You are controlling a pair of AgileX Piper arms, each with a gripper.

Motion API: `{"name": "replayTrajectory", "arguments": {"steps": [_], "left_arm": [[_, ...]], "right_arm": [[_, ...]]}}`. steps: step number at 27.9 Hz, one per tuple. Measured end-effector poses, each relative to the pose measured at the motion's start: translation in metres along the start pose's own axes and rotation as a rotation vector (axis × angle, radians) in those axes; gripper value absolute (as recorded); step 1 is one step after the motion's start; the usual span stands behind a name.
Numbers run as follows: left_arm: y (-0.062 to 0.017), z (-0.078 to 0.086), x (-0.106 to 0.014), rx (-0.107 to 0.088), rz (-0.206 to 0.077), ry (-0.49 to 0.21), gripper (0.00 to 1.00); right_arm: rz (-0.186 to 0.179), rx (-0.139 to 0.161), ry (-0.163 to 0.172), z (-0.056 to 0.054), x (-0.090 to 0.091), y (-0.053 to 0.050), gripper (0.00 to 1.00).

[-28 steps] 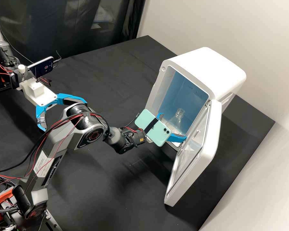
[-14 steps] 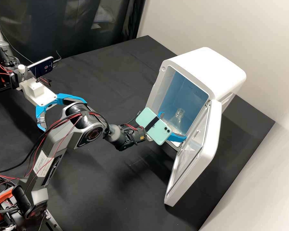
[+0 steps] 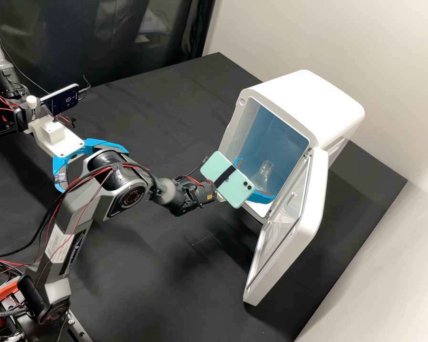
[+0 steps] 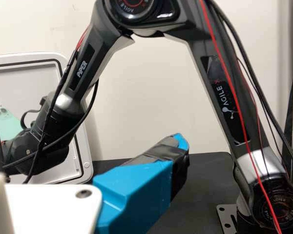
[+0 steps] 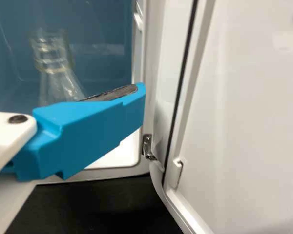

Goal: Take the flask out of the incubator

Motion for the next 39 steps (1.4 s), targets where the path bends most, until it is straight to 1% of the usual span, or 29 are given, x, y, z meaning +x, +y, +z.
{"name": "replayTrajectory", "arguments": {"steps": [2,5,8,13,17,21,23,28,32,34,35,37,39], "left_arm": [[0.0,0.0,0.0,0.0,0.0,0.0,1.0],[0.0,0.0,0.0,0.0,0.0,0.0,1.0],[0.0,0.0,0.0,0.0,0.0,0.0,1.0],[0.0,0.0,0.0,0.0,0.0,0.0,1.0],[0.0001,-0.001,0.0,0.0,0.0,0.002,1.0],[0.0001,-0.001,0.0,0.0,0.0,0.002,1.0],[0.0001,-0.001,0.0,0.0,0.0,0.002,1.0],[0.0001,-0.001,0.0,0.0,0.0,0.002,1.0],[0.0001,-0.001,0.0,0.0,0.0,0.002,1.0],[0.0001,-0.001,0.0,0.0,0.0,0.002,1.0],[0.0001,-0.001,0.0,0.0,0.0,0.002,1.0],[0.0001,-0.001,0.0,0.0,0.0,0.002,1.0],[0.0001,-0.001,0.0,0.0,0.0,0.002,1.0]], "right_arm": [[0.0,0.0,0.003,-0.002,-0.002,0.001,1.0],[0.004,0.002,0.009,-0.005,-0.004,0.004,1.0],[0.0,0.001,0.017,-0.009,-0.009,0.004,1.0],[-0.003,0.001,0.025,-0.012,-0.011,0.003,1.0],[0.002,0.012,0.014,-0.01,-0.005,0.001,1.0],[0.003,0.007,0.004,-0.006,0.008,-0.004,1.0],[-0.009,-0.003,-0.015,-0.003,0.016,-0.009,1.0],[-0.029,-0.016,-0.051,0.004,0.03,-0.017,1.0],[-0.032,-0.035,-0.059,0.007,0.038,-0.021,1.0],[-0.034,-0.03,-0.065,0.008,0.04,-0.022,1.0],[-0.04,-0.034,-0.072,0.009,0.04,-0.023,1.0],[-0.044,-0.038,-0.075,0.008,0.042,-0.024,1.0],[-0.043,-0.034,-0.081,0.009,0.043,-0.025,1.0]]}}
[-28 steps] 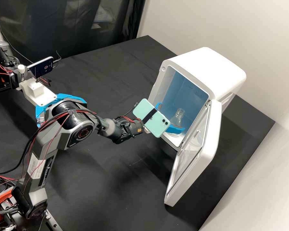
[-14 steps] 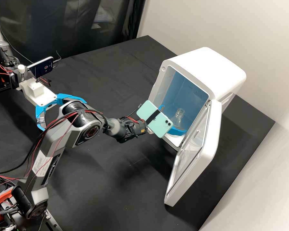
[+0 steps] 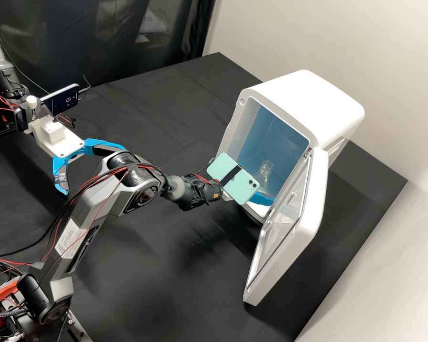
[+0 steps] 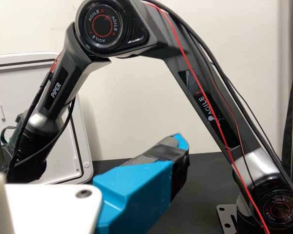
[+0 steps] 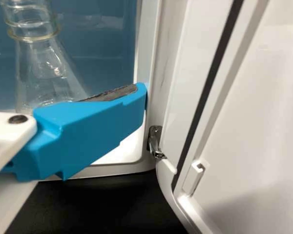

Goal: Take the flask out of the incubator

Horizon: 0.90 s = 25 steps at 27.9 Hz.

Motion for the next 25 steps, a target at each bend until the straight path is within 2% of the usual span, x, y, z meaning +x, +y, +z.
{"name": "replayTrajectory", "arguments": {"steps": [3,8,13,18,25], "left_arm": [[0.0,0.0,0.0,0.0,0.0,0.0,1.0],[0.0,0.0,0.0,0.0,0.0,0.0,1.0],[0.0,0.0,0.0,0.0,0.0,0.0,1.0],[0.0,0.0,0.0,0.0,0.0,0.0,1.0],[-0.0001,0.001,0.0,0.0,0.0,-0.002,1.0]], "right_arm": [[-0.002,-0.013,0.004,-0.003,0.002,0.002,1.0],[0.007,-0.015,0.015,-0.007,0.008,0.004,1.0],[0.002,-0.045,0.002,-0.003,0.018,-0.002,1.0],[-0.032,-0.064,-0.024,0.002,0.028,-0.01,1.0],[-0.038,-0.066,-0.031,0.005,0.036,-0.015,1.0]]}}
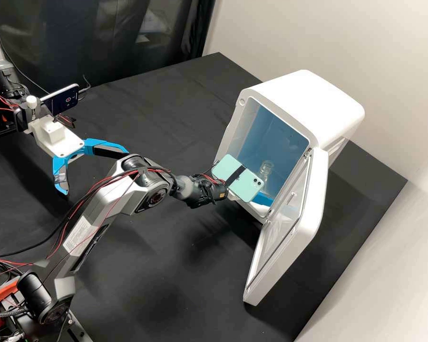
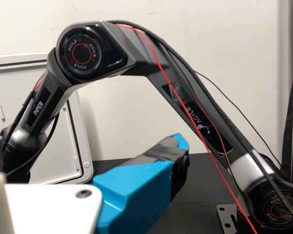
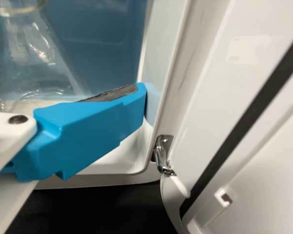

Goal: Take the flask out of the incubator

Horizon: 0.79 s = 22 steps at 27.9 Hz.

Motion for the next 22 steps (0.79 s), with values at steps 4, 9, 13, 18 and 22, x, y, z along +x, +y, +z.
{"name": "replayTrajectory", "arguments": {"steps": [4,9,13,18,22], "left_arm": [[0.0,0.0,0.0,0.0,0.0,0.0,1.0],[-0.0008,0.002,-0.001,-0.002,-0.003,-0.004,1.0],[-0.0008,0.002,-0.001,-0.003,-0.003,-0.002,1.0],[-0.0008,0.002,-0.001,-0.003,-0.003,-0.002,1.0],[-0.0008,0.002,-0.001,-0.003,-0.003,-0.002,1.0]], "right_arm": [[-0.007,-0.001,-0.01,0.004,0.003,-0.002,1.0],[-0.015,-0.003,-0.017,0.007,0.005,-0.005,0.0],[-0.017,-0.003,-0.02,0.008,0.005,-0.007,0.0],[-0.013,-0.003,-0.025,0.011,0.006,-0.004,0.0],[-0.012,-0.002,-0.026,0.012,0.006,-0.004,0.0]]}}
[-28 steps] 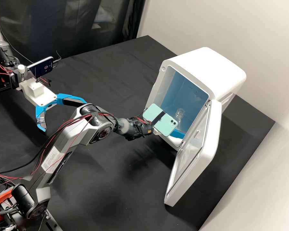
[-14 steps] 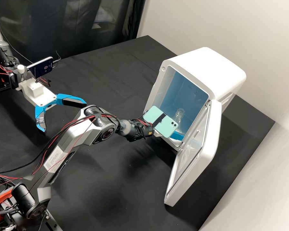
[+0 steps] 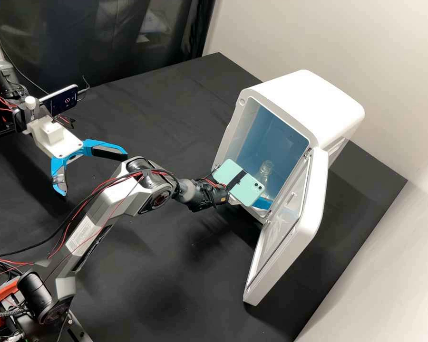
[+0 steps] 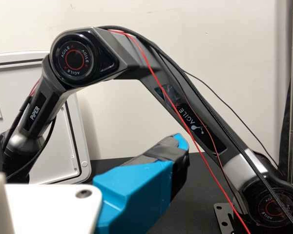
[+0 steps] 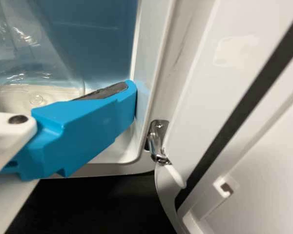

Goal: Take the flask out of the incubator

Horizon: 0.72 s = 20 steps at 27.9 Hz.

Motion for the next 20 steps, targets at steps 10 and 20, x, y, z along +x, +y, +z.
{"name": "replayTrajectory", "arguments": {"steps": [10,20], "left_arm": [[0.0,0.0,0.0,0.0,0.0,0.0,1.0],[0.0,0.0,0.0,0.0,0.0,0.0,1.0]], "right_arm": [[0.007,0.005,-0.007,0.003,0.0006,0.0029,0.0],[0.017,0.006,-0.009,0.0053,0.0011,0.0057,0.0]]}}
